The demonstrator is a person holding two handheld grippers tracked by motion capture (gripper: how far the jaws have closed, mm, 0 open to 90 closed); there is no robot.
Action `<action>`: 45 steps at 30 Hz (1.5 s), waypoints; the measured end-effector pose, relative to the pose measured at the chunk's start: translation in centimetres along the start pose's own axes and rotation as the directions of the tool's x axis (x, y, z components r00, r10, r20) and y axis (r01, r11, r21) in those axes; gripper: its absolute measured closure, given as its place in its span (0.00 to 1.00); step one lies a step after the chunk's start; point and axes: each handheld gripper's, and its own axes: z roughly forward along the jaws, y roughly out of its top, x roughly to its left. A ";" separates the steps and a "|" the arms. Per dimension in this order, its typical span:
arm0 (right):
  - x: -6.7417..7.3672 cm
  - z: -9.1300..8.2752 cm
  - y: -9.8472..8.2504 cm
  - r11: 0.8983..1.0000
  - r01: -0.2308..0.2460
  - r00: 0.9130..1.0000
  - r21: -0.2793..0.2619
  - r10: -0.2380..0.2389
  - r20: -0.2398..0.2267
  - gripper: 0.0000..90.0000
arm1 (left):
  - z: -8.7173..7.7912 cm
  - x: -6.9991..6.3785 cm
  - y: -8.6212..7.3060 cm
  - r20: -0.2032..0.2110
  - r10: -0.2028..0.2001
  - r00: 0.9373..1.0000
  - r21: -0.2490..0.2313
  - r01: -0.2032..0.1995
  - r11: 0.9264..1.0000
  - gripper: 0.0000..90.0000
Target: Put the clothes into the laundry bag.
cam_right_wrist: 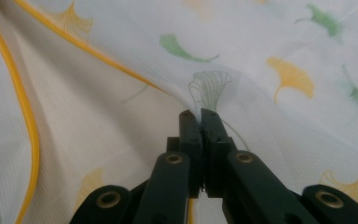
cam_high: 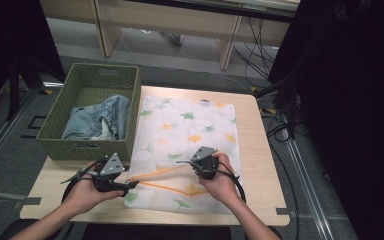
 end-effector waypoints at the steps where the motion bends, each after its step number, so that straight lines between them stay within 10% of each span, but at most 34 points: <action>1: 0.0 0.0 0.0 1.000 0.000 1.000 0.000 0.000 0.000 1.00 | -0.1 0.0 0.1 -0.001 -0.002 1.000 -0.013 0.002 1.000 0.41; 9: -1.3 -2.2 2.2 0.987 -0.053 0.997 -0.153 0.061 0.050 1.00 | -0.6 -0.2 0.5 -0.003 0.006 1.000 -0.092 -0.007 0.996 0.41; 30: -2.2 -4.4 4.7 0.965 -0.041 0.990 -0.260 0.074 0.118 1.00 | -2.3 -0.2 2.0 0.044 0.006 0.999 -0.094 -0.002 0.996 0.43; 37: -2.1 -4.2 4.6 0.970 -0.036 0.992 -0.241 0.064 0.111 1.00 | -6.1 4.5 7.3 -0.068 -0.029 0.997 0.065 0.033 0.997 0.39; 40: -1.9 -4.2 4.6 0.970 -0.036 0.992 -0.242 0.063 0.105 1.00 | -6.3 7.8 9.6 -0.086 -0.091 0.992 0.177 0.106 0.979 0.35; 45: -2.0 -4.1 4.6 0.969 -0.039 0.993 -0.242 0.065 0.100 1.00 | -4.9 12.3 12.1 -0.203 -0.101 0.974 0.236 0.148 0.960 0.32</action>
